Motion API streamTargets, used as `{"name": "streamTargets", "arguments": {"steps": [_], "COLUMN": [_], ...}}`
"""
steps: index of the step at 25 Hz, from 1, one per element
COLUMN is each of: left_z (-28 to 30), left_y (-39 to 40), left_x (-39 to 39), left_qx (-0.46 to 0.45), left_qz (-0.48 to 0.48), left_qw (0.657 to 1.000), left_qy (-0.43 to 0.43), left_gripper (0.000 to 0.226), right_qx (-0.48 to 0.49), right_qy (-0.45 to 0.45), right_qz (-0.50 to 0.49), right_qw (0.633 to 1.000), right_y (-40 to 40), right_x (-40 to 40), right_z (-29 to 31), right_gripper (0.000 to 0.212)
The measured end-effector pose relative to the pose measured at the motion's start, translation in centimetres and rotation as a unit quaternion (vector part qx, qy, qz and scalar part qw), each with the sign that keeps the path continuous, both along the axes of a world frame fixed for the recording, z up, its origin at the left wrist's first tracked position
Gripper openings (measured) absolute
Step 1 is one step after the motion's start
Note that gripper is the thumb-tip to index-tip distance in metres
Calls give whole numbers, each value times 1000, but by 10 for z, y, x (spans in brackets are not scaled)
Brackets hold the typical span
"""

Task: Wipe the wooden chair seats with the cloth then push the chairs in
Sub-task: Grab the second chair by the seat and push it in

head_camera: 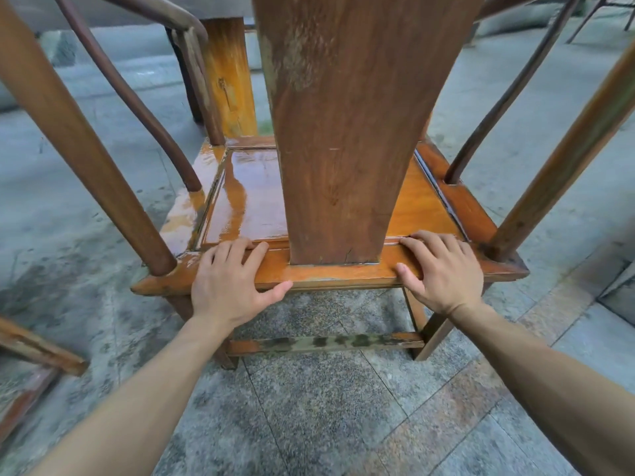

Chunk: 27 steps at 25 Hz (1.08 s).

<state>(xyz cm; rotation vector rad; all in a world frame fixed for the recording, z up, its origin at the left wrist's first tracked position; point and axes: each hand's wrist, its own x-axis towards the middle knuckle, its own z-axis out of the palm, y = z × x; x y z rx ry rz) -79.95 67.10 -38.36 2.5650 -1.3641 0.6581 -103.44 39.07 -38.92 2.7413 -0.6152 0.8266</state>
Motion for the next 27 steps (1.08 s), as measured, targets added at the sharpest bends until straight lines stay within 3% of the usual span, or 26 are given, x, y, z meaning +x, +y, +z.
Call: {"name": "streamTargets", "arguments": {"steps": [7, 17, 27], "left_z": [-2, -14, -15], "left_y": [2, -2, -74], "left_x": [5, 11, 21], "left_qx": [-11, -85, -100], "left_qz": [2, -13, 56], "left_qw": [1000, 993, 989], "left_qy": [-8, -77, -99], "left_gripper": [97, 88, 90], "right_qx": [-16, -70, -71], "right_qy": [0, -65, -78], "right_qz": [-6, 13, 90], "right_qw": [1000, 995, 990], "right_y": [3, -7, -110], "right_x": [1, 6, 62], "right_z": [3, -8, -9], "right_gripper": [58, 47, 46]}}
